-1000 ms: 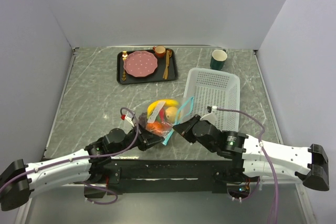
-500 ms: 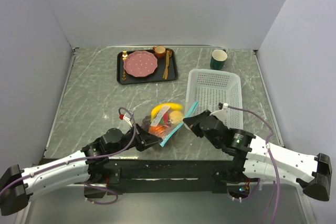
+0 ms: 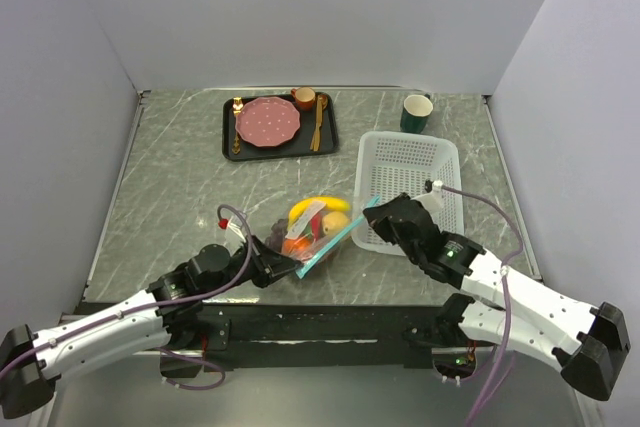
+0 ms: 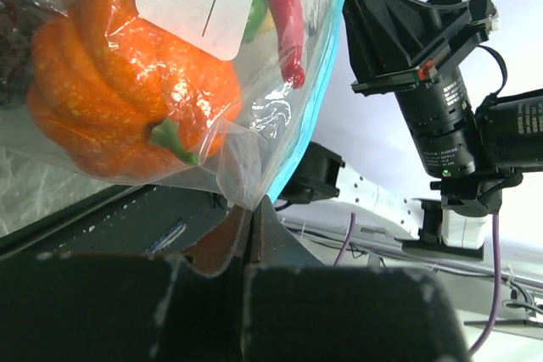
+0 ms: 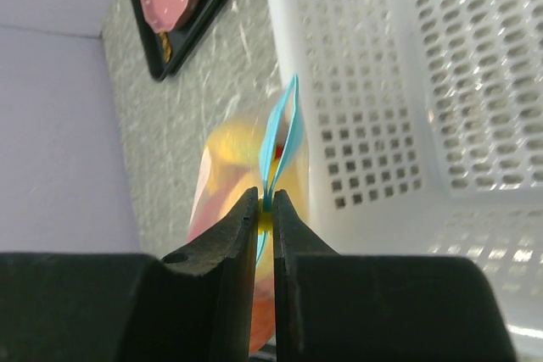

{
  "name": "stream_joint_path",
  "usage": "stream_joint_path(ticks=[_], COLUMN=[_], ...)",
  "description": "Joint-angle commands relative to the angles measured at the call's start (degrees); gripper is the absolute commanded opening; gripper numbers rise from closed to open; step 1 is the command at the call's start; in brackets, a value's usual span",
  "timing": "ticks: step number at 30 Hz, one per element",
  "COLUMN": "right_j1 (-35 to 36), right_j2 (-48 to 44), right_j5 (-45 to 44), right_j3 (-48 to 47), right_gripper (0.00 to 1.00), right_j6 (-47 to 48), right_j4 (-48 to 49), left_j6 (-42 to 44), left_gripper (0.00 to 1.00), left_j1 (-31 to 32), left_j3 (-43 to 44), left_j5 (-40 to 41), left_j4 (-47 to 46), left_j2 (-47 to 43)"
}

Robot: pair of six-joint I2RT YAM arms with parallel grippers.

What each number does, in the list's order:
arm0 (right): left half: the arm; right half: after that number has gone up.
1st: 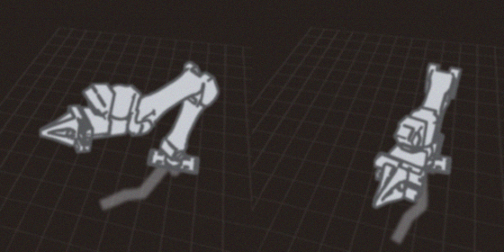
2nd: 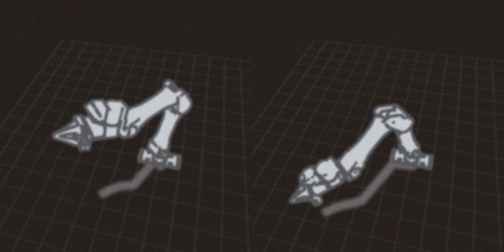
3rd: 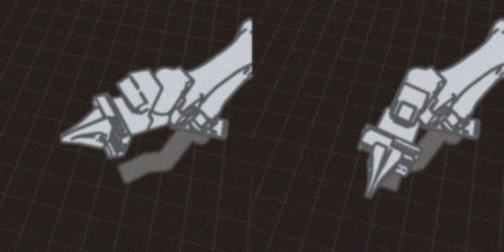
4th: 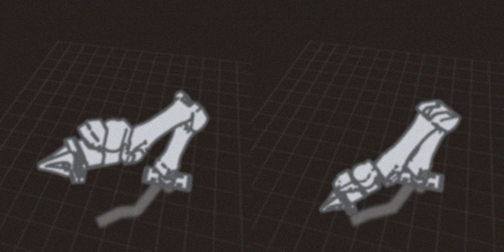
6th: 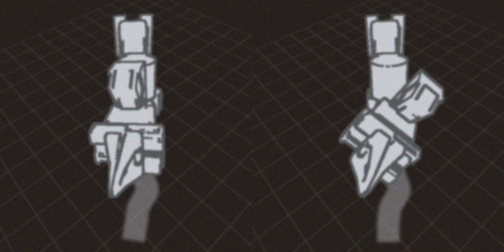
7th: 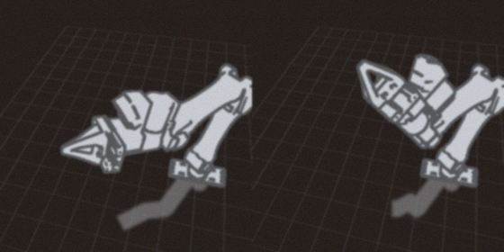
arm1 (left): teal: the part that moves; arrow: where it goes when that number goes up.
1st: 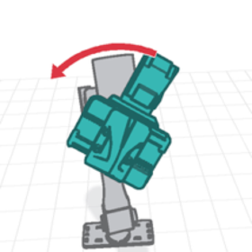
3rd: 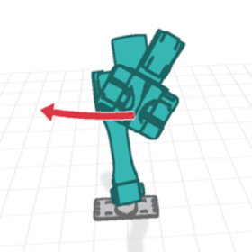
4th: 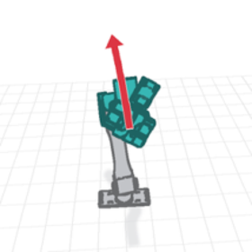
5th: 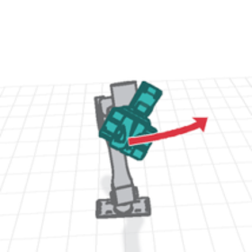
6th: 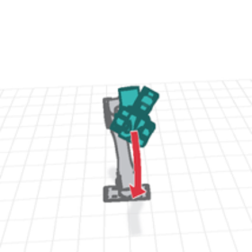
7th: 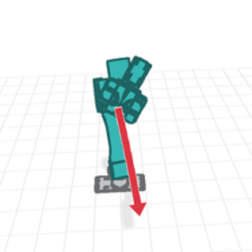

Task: Place the food in the zip-top bag and seal the zipper
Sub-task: Zip the zipper food storage bag at the center of the board.

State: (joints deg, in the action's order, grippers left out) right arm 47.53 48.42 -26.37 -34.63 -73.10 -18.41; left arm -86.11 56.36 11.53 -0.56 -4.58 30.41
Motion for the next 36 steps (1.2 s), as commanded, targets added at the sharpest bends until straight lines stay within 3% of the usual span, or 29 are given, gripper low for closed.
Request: stream_joint_path(ticks=[1, 36], right_j1=[-4.1, -13.6], right_j2=[1.49, 9.76], right_j5=[-4.48, 3.17], right_j3=[-3.25, -5.8], right_gripper=[0.07, 0.11], right_j6=[5.68, 16.06], right_j4=[2.5, 9.98], left_j6=[2.26, 1.47], left_gripper=[0.01, 0.01], left_j1=[-0.64, -0.99], left_j3=[2.36, 2.18], left_j5=[2.32, 5.83], left_j4=[3.79, 8.98], left_j2=[-0.88, -4.84])
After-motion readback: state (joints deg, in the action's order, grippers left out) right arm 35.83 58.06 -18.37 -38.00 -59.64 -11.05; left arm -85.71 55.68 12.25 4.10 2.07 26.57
